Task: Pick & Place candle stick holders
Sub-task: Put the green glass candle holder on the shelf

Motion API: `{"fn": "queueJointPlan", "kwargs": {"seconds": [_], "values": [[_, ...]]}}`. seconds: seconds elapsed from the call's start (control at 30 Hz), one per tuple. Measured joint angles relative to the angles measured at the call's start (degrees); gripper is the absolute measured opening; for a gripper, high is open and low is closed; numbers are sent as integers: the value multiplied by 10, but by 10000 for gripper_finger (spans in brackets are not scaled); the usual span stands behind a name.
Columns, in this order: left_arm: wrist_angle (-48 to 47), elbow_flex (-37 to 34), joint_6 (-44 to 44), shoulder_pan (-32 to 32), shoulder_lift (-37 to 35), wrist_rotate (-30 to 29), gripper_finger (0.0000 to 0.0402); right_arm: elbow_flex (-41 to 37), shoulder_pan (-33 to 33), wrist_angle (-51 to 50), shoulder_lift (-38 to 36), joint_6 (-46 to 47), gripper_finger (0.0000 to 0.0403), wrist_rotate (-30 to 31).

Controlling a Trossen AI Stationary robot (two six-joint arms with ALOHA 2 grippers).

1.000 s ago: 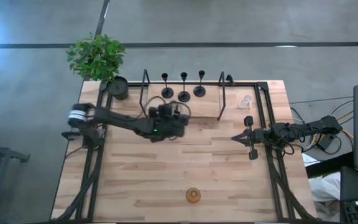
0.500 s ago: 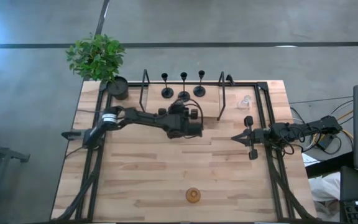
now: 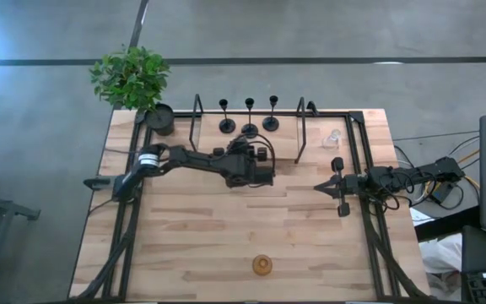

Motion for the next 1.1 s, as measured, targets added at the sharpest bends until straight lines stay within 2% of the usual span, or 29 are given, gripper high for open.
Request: {"fn": "queueJointPlan", "kwargs": {"seconds": [0.33,0.8,1.1], "values": [[-68,0,-33,10,-3,9,126,0,0,0,0,-2,8,0],[-160,-8,-135,28,-4,20,126,0,0,0,0,-2,8,0],[-178,-19,-162,30,-4,25,126,0,0,0,0,-2,8,0]]}}
